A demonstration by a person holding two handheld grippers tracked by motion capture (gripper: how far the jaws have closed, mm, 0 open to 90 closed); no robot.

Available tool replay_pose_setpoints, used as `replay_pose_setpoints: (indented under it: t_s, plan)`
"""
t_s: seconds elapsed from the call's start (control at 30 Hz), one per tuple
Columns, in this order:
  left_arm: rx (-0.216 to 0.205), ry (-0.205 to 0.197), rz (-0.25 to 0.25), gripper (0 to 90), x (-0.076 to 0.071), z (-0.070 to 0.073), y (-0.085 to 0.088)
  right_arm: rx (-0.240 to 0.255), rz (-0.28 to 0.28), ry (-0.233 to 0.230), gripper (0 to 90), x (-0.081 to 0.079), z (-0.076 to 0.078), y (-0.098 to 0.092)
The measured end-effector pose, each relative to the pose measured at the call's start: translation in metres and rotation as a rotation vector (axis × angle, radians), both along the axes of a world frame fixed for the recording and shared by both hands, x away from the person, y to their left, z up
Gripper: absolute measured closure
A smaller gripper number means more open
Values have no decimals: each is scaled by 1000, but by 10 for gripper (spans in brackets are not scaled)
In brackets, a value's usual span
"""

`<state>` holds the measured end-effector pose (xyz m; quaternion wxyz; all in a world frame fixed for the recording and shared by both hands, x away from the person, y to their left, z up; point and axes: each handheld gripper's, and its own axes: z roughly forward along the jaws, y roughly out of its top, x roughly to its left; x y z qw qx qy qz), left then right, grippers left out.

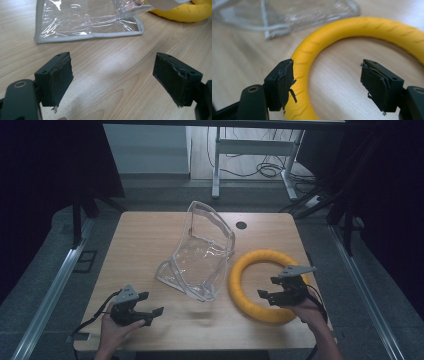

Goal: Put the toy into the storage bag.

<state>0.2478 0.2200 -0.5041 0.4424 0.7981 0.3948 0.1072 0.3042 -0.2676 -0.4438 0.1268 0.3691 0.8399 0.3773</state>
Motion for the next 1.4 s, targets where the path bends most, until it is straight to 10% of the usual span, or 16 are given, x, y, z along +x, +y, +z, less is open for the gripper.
replay_pose_setpoints:
  t_s: [0.53,0.93,1.4]
  plan:
    - [31,1,-19,162,-1,0,-6,-260,211,196,283,5,-10,48]
    - [38,8,-18,165,0,-1,-7,-499,280,343,310,5,-46,68]
    - [52,5,-16,170,1,-2,-8,-571,270,378,430,13,-56,76]
